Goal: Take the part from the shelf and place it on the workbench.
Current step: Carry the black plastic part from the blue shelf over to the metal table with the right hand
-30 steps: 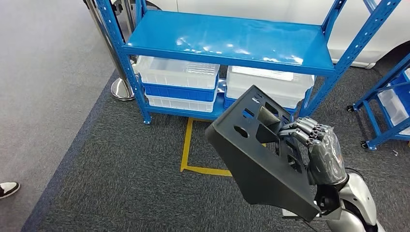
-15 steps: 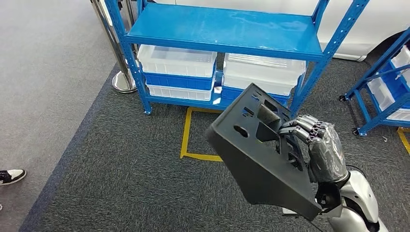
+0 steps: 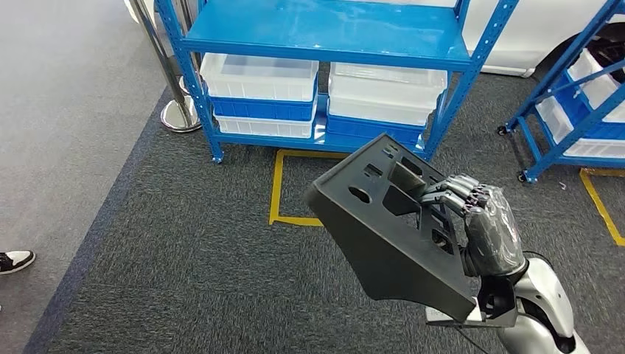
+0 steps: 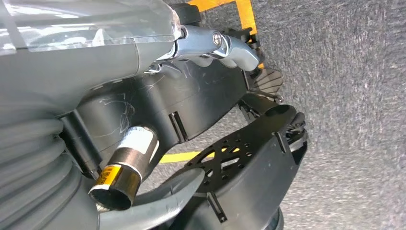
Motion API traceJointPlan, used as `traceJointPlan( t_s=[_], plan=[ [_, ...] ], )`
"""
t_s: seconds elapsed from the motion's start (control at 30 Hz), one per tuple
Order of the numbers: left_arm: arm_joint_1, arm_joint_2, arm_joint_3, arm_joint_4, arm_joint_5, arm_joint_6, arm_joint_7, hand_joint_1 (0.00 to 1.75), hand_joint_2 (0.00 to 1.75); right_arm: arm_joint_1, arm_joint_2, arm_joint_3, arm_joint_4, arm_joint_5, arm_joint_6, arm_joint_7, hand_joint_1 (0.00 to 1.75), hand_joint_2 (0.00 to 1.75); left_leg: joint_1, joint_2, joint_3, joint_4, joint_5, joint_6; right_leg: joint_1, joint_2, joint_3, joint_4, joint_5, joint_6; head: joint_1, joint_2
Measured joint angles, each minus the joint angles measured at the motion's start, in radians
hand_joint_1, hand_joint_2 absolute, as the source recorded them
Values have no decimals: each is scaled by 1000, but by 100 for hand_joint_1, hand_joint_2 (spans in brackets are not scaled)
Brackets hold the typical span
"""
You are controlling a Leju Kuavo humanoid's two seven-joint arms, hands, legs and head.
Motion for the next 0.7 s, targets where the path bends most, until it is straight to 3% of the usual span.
traceJointPlan(
  t_s=[0.03,0.1,0.17,0.2,0.23,0.27,0.33,0.37,0.43,0.5,0.57,0.63,0.7],
  plan=[
    [1,0,0,0,-2,0,2,0,175,0,0,1,0,0,0,1,175,175,0,12,-3,-2,6,10,-2,-6,-10,16,-14,4,0,0],
    [1,0,0,0,-6,0,5,0,175,1,1,3,0,0,0,2,175,175,-2,35,-12,-3,18,25,-4,-29,-49,109,-80,8,1,0],
    [2,0,0,0,-10,0,7,0,175,2,1,6,1,0,0,3,175,175,-7,57,-27,-1,27,32,-5,-42,-93,235,-145,14,1,0],
    [3,0,0,0,-12,0,9,0,175,3,1,7,2,0,0,3,175,175,-10,68,-34,1,30,33,-4,-43,-97,265,-156,14,1,0],
    [3,0,0,0,-14,0,11,0,175,3,1,7,2,0,1,4,175,175,-13,79,-39,3,32,33,-3,-46,-81,259,-148,13,1,0],
    [3,0,0,0,-15,0,12,0,175,4,1,7,2,0,1,4,175,175,-16,89,-42,5,33,33,0,-52,-44,214,-127,8,1,0],
    [3,0,0,0,-17,0,13,0,175,3,1,7,3,0,1,6,175,175,-21,108,-43,10,33,31,14,-99,47,76,-88,-10,1,0],
    [3,0,0,0,-18,0,14,0,175,2,1,7,3,0,1,7,175,175,-23,117,-44,12,33,29,23,-122,76,25,-78,-20,1,0],
    [4,1,0,0,-18,0,14,0,175,0,1,7,3,0,1,8,175,175,-26,136,-46,14,34,21,36,-137,88,-9,-77,-34,1,0],
    [3,2,0,-1,-18,-1,15,0,175,1,1,7,2,0,1,9,175,175,-26,146,-45,15,31,11,31,-113,84,-18,-66,-43,1,0],
    [4,4,1,-2,-19,-1,15,0,175,0,1,7,2,0,1,9,175,175,-24,108,-63,58,-3,-1,21,-92,82,-30,-53,-53,0,0],
    [5,6,1,-2,-19,-1,15,0,175,0,2,8,2,0,2,9,175,175,-17,62,-119,178,-73,-10,17,-72,74,-32,-45,-59,-1,0],
    [5,7,1,-2,-19,-1,15,0,175,1,3,8,3,0,2,9,175,175,-12,53,-171,288,-112,-16,15,-49,64,-29,-40,-58,0,0]
  ],
)
